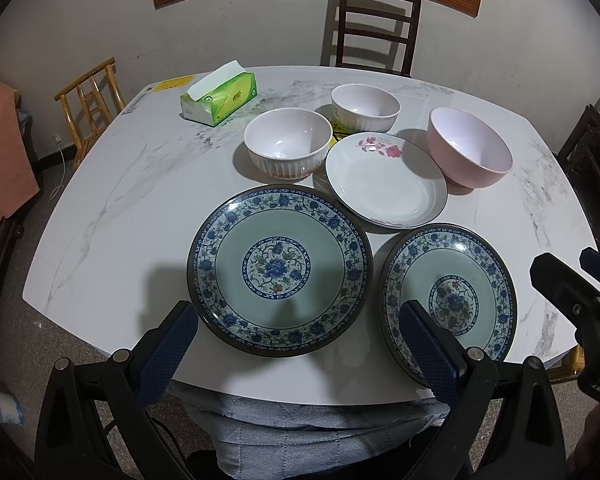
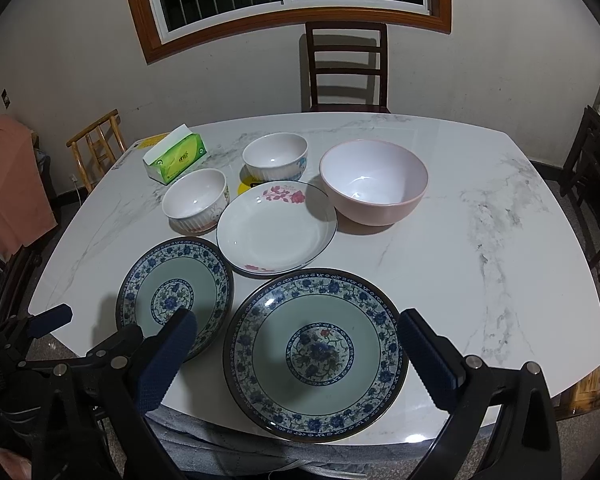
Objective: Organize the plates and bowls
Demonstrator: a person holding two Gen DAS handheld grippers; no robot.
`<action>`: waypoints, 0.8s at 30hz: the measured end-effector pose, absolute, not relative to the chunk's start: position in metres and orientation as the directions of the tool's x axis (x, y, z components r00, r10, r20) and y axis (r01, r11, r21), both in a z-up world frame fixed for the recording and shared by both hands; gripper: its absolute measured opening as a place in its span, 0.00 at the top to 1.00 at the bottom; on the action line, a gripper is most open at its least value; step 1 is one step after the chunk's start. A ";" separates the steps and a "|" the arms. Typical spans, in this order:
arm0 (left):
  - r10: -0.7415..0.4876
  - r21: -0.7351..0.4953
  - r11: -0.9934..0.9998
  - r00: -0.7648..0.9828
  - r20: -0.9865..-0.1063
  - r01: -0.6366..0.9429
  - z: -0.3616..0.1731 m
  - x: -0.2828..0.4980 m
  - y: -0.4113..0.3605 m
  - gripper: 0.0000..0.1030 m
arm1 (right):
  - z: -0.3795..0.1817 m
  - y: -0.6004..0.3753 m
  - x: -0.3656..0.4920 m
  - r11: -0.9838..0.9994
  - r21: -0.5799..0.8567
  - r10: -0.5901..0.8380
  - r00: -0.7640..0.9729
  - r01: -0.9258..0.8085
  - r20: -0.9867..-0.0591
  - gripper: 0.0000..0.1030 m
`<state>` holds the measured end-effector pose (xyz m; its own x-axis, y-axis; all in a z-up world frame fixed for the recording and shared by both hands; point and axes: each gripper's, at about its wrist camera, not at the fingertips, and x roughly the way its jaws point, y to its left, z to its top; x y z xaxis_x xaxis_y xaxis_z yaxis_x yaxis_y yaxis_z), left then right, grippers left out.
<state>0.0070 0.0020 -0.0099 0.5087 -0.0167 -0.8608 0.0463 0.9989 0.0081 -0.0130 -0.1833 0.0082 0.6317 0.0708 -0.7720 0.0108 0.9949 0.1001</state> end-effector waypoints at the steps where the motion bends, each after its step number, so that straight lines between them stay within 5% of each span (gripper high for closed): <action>1: -0.017 0.008 0.999 0.509 -0.861 0.047 -0.010 0.007 0.002 0.04 | 0.008 -0.183 -0.013 0.995 0.098 0.069 0.632 0.011 -0.772 0.00; 24: -0.017 0.008 0.999 0.506 -0.863 0.047 -0.012 0.006 0.001 0.04 | 0.006 -0.181 -0.014 0.995 0.102 0.079 0.630 0.001 -0.773 0.00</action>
<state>0.0061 0.0010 -0.0115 0.5056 -0.0170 -0.8626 0.0471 0.9989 0.0079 -0.0138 -0.1812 0.0057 0.6299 0.0785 -0.7727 0.0014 0.9948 0.1022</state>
